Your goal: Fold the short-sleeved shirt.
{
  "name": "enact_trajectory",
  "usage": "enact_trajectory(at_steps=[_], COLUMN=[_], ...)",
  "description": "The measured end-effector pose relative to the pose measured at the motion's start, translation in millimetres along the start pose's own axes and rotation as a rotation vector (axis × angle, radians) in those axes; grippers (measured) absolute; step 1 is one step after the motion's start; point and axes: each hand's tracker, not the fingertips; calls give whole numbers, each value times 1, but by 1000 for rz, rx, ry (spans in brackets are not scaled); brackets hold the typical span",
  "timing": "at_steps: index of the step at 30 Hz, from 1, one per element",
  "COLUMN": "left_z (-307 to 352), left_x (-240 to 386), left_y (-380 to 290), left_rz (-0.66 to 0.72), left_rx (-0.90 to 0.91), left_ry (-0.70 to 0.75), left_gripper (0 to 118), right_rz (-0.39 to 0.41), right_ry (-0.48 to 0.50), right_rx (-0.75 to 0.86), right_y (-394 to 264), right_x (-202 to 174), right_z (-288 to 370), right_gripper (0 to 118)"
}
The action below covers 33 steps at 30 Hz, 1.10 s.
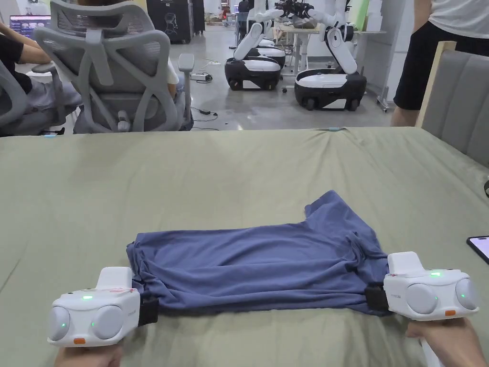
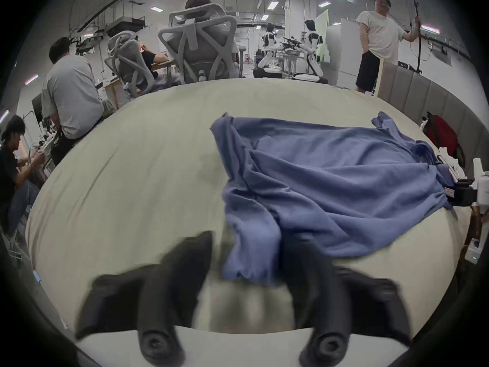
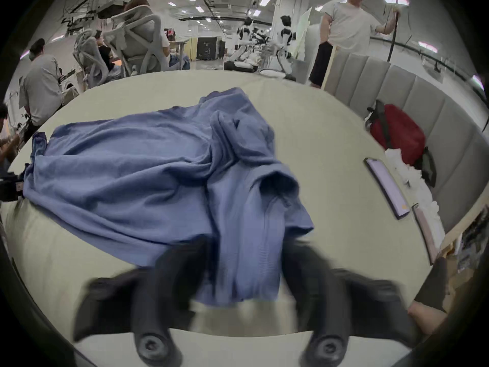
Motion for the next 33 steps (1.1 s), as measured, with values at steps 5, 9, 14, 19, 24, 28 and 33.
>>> enact_trajectory(at_steps=[5,9,14,19,24,28,33], left_z=[41,58,59,43,-14,-66,-122], left_x=[-12,-13,-11,-10,-15,-12,-6], left_y=[6,11,17,51,110,136,136], left_rz=[63,81,75,87,115,67,11], left_rx=[120,138,161,156,125,29,-138], left_ry=[-57,-51,-57,-48,-22,-9,83], left_gripper=[110,9,0,0,67,107,91], right_rz=[-45,-22,-39,-23,-25,-25,-10], right_ry=[66,64,75,85,131,152,159], right_rx=[118,152,176,190,191,186,154], right_y=[-2,2,7,11,17,18,19], right_x=[4,-6,-16,-24,-30,-34,-36], right_z=[46,58,66,58,53,49,29], right_gripper=[102,15,0,0,0,0,0])
